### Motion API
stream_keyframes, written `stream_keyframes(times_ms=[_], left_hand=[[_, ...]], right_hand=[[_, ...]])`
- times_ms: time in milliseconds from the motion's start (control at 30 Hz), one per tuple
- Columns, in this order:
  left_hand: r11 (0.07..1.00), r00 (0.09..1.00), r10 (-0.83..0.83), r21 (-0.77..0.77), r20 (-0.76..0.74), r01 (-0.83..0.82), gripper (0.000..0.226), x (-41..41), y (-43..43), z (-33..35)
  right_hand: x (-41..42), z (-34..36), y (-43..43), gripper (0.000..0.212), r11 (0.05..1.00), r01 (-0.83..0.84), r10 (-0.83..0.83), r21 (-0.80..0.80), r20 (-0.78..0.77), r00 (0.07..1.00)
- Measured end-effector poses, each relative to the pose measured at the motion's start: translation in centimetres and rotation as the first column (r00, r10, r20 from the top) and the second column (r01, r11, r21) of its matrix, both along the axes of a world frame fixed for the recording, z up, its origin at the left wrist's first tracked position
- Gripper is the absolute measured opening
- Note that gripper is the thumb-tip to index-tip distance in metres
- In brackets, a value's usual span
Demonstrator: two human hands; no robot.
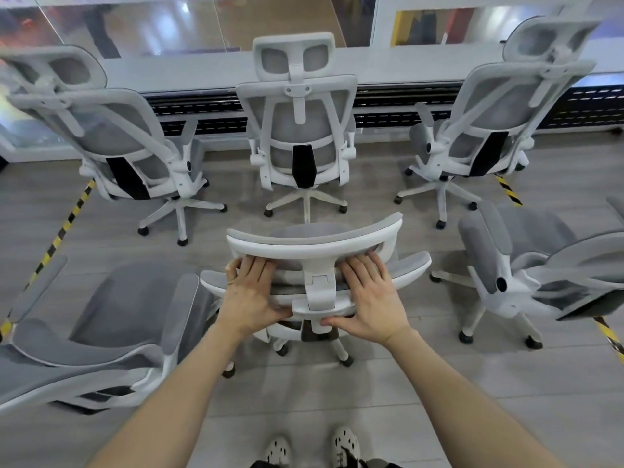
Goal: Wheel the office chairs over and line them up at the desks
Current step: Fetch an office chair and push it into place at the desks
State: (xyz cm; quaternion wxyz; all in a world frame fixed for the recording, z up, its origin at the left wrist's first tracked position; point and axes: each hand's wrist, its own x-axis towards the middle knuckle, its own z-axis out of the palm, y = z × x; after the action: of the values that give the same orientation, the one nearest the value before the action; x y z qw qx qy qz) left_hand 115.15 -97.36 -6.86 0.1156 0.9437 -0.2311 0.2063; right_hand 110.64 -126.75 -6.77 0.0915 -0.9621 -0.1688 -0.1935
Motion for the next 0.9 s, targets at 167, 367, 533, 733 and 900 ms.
stream_keyframes(times_ms=[167,367,533,733,900], left_hand=[[0.999,1.0,-0.018,0.029,0.006,0.018,0.089,0.7,1.8,0.1],[1.0,1.0,-0.018,0.017,0.008,0.018,0.087,0.1,1.8,0.0],[0.999,0.999,-0.036,0.018,-0.014,0.036,0.086,-0.6,1.7,0.0],[0.999,1.0,-0.027,0.016,-0.004,0.027,0.086,-0.9,1.3,-0.2],[0.999,0.999,-0.031,0.022,0.012,0.031,0.082,-0.5,0.7,-0.1]], right_hand=[[0.4,0.1,2.0,0.119,1.0,0.027,-0.027,0.007,-0.017,0.999],[-0.8,0.1,2.9,0.115,0.998,0.055,-0.054,0.036,-0.017,0.998],[-1.9,-0.2,2.8,0.116,0.997,0.061,-0.061,0.044,-0.011,0.998],[-2.3,-0.3,2.3,0.117,0.997,0.068,-0.067,0.025,-0.031,0.997],[-1.5,0.1,1.4,0.121,0.998,0.064,-0.065,-0.013,-0.08,0.995]])
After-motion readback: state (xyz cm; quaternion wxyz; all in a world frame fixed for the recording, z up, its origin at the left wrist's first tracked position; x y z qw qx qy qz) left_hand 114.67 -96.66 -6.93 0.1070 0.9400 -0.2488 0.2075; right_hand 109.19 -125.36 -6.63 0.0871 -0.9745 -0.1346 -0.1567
